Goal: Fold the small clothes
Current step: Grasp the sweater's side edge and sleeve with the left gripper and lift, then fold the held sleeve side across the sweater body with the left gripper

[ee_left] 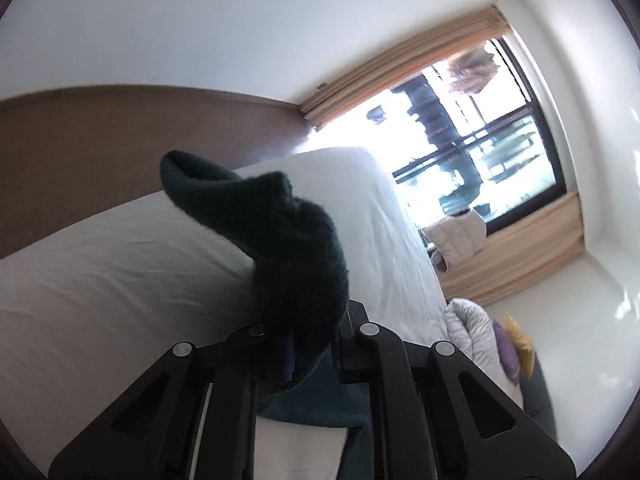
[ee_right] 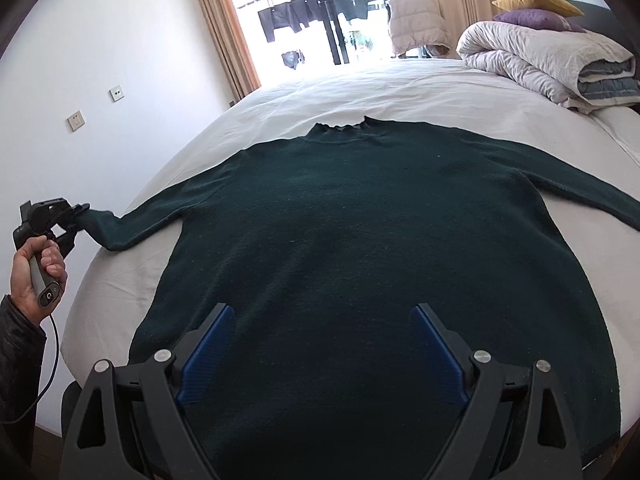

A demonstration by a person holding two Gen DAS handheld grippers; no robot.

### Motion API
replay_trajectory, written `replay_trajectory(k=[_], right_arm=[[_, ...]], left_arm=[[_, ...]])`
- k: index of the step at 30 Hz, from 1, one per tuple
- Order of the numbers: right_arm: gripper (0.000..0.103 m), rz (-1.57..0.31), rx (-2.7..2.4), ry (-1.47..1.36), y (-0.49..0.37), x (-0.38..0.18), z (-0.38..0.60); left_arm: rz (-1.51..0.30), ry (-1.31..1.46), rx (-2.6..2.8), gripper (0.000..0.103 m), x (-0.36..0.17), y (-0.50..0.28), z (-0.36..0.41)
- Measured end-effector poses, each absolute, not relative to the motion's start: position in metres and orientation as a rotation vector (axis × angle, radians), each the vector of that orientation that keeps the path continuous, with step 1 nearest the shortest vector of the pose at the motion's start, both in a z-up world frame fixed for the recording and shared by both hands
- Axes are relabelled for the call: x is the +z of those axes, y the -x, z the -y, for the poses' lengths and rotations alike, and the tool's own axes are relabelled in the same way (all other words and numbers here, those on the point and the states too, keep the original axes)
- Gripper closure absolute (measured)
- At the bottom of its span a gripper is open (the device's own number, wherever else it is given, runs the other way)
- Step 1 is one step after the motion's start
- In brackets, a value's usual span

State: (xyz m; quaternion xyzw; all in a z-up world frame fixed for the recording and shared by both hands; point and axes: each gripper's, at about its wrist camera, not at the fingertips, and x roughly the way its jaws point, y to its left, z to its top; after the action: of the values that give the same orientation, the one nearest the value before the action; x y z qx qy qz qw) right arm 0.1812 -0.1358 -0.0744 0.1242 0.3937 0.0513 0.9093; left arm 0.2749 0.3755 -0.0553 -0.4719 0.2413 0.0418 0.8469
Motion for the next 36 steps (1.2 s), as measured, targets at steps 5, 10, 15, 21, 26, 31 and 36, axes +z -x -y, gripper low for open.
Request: replay_trajectory(k=[5,10,15,21,26,31,36], right_arm=[[0.012,-0.798,0.056,-0.333,-0.175,-0.083,0.177],[0.011,-0.786,-0.008,-0.411,-0.167,-0.092,0.223],[0.011,-0.785,-0.096,-0.464,-0.161,-0.103,0.268],[0.011,-0.801,-0.156,-0.505,-0.160,-0.113,0.301],[0.011,-0.782,-0.143,-0.495,-0.170,-0.110,0.300],[0.011,-0.759,-0.080,-0.465,-0.194,-0.098,0.290],[0.006,-0.787,0.033,-0.439,-0.254,-0.087,0.275]], left_arm=[[-0.541,0.700,-0.077,0.091,0.007,-0.349,-0.250],[-0.600,0.440,-0.244,0.091,0.021,-0.397,-0.095],[-0.663,0.249,-0.384,0.091,-0.006,-0.401,0.047],[-0.779,0.046,-0.432,0.090,-0.082,-0.361,0.170],[-0.847,0.082,-0.435,0.075,-0.123,-0.338,0.159],[-0.691,0.092,-0.495,0.021,-0.060,-0.280,0.110],[-0.588,0.134,-0.405,0.021,-0.046,-0.249,0.039]])
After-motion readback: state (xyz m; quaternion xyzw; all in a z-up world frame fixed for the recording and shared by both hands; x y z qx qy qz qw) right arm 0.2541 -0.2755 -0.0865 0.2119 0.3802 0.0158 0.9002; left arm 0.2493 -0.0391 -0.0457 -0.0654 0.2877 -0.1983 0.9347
